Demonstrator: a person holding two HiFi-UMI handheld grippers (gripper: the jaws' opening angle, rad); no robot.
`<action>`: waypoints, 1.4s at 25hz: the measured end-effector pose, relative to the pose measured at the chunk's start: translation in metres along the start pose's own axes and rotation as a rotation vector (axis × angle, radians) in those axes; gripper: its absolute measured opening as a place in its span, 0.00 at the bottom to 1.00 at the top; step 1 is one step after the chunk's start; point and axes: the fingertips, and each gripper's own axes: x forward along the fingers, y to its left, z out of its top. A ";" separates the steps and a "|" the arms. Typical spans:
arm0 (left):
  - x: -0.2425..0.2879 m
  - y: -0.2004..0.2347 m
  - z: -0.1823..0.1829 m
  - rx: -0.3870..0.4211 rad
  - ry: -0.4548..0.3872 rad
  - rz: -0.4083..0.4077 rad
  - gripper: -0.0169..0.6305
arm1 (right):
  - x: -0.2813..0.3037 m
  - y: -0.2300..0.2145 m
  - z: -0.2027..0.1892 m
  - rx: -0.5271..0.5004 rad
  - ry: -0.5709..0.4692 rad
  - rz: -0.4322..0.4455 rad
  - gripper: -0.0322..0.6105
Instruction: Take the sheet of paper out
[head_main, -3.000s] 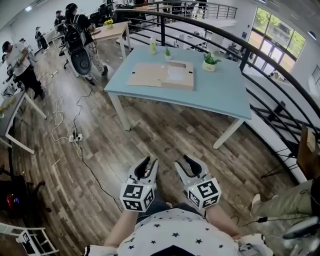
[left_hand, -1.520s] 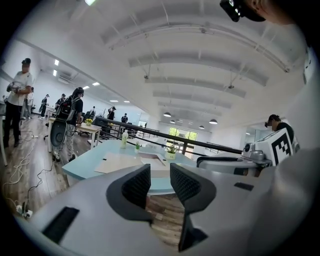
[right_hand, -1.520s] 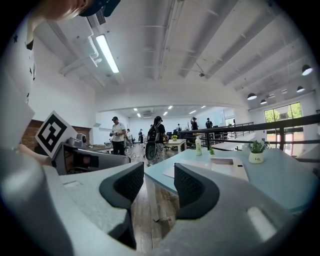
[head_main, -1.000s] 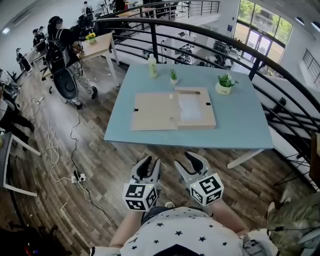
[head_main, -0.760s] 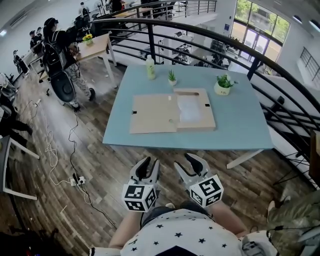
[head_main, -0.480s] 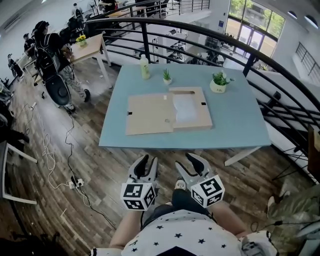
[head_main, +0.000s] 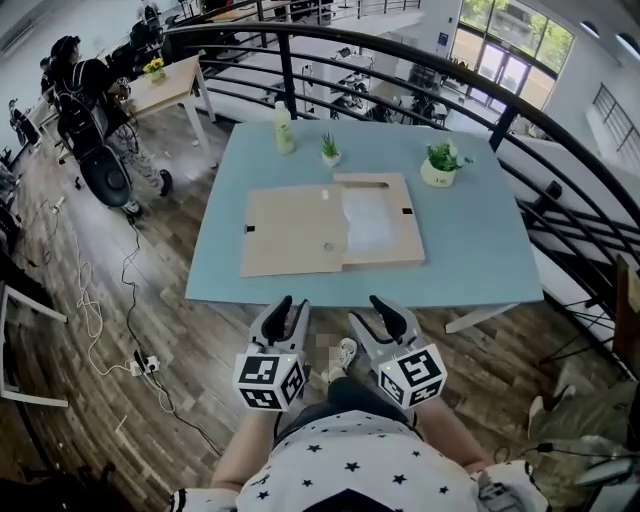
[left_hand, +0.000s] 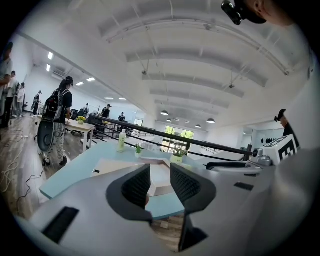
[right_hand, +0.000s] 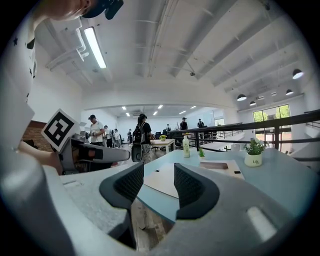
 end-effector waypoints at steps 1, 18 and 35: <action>0.008 0.004 0.000 0.000 0.004 -0.001 0.21 | 0.007 -0.006 0.001 0.000 -0.003 -0.004 0.32; 0.157 0.036 0.041 -0.015 0.075 -0.031 0.21 | 0.103 -0.124 0.044 0.013 0.016 -0.048 0.32; 0.282 0.038 0.012 0.007 0.238 -0.113 0.24 | 0.144 -0.214 0.031 0.075 0.057 -0.130 0.32</action>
